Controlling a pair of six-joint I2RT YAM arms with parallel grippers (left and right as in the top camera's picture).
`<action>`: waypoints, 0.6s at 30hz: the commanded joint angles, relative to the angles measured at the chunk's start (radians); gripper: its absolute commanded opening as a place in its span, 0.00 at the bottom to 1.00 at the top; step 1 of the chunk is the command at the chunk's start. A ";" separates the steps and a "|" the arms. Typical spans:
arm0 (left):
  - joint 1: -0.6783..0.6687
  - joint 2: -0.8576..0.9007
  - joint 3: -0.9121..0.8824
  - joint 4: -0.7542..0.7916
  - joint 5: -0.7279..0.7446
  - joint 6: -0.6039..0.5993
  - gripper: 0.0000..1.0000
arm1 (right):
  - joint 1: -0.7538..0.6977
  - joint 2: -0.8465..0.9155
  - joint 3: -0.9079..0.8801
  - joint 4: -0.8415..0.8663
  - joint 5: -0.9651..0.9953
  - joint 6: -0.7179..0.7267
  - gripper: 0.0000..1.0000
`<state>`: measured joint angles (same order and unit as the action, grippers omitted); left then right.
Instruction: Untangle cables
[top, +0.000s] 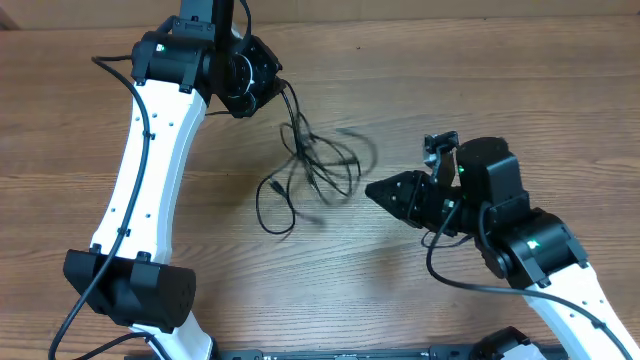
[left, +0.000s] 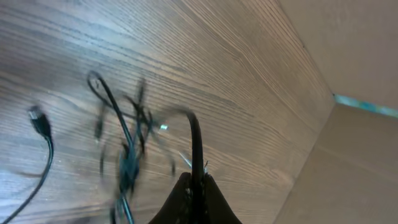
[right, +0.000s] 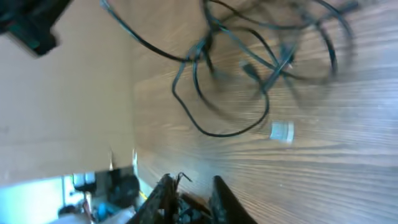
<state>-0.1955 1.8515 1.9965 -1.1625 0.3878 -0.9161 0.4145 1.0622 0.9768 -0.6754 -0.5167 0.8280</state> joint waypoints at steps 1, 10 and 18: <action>0.005 -0.023 0.023 0.005 0.098 0.255 0.04 | 0.006 0.037 -0.002 0.031 0.106 0.065 0.31; 0.005 -0.023 0.023 -0.021 0.539 0.897 0.04 | 0.006 0.139 -0.002 0.098 0.095 0.054 0.52; 0.003 -0.023 0.023 -0.037 0.676 1.069 0.04 | 0.006 0.190 -0.002 0.160 0.027 0.059 0.51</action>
<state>-0.1947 1.8515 1.9965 -1.2011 0.9287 0.0113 0.4152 1.2434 0.9752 -0.5415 -0.4568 0.8837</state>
